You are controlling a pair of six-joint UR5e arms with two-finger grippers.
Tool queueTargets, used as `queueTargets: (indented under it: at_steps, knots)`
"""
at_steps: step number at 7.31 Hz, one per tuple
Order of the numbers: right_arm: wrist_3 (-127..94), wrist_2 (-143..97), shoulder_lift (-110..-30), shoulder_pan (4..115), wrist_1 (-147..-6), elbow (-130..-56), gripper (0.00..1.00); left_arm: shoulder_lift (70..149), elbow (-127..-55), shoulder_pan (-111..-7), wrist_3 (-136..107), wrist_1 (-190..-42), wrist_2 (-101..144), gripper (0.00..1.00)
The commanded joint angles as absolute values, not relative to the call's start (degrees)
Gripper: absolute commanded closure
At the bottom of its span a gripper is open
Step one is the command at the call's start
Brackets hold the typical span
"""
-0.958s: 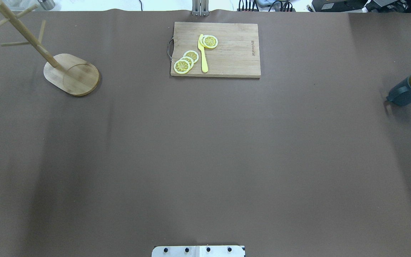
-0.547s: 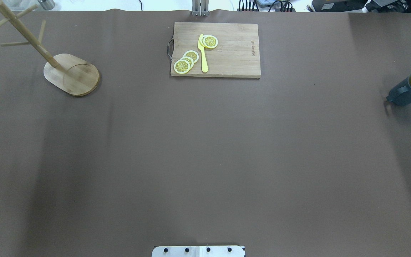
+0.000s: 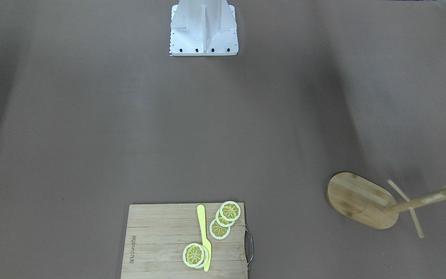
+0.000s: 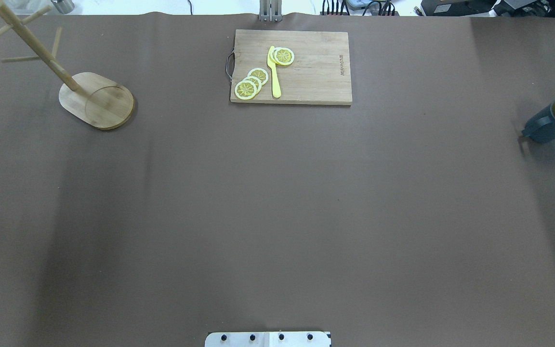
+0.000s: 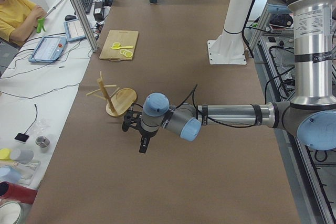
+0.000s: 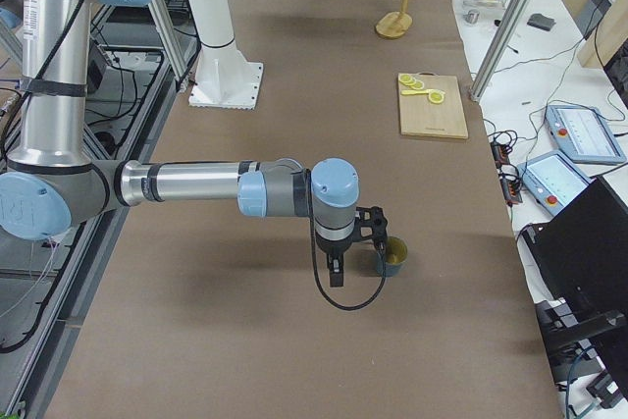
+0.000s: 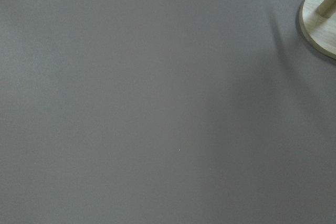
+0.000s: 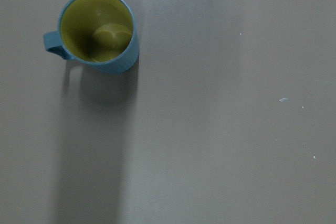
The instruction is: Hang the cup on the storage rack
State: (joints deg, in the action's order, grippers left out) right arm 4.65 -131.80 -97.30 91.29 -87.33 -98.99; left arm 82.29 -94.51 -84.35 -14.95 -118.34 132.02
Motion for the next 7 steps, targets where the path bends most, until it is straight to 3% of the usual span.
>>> queueTargets:
  at_steps: [1, 4, 5, 7]
  knots:
    - [3.8, -131.7, -93.4, 91.1, -81.0, -91.4, 0.01, 82.1, -94.5, -84.3, -16.3, -118.5, 132.0, 0.02]
    - [-0.3, -131.7, -75.7, 89.8, -81.0, -73.6, 0.01, 82.4, -92.9, -84.3, -16.7, -118.9, 131.9, 0.02]
    - [-1.8, -131.9, -72.9, 87.5, -80.3, -70.1, 0.01, 82.4, -93.0, -84.3, -16.8, -118.8, 132.0, 0.02]
    - [-10.8, -134.5, -73.2, 83.3, -76.1, -69.6, 0.01, 82.4, -93.2, -84.3, -16.7, -118.9, 132.0, 0.02]
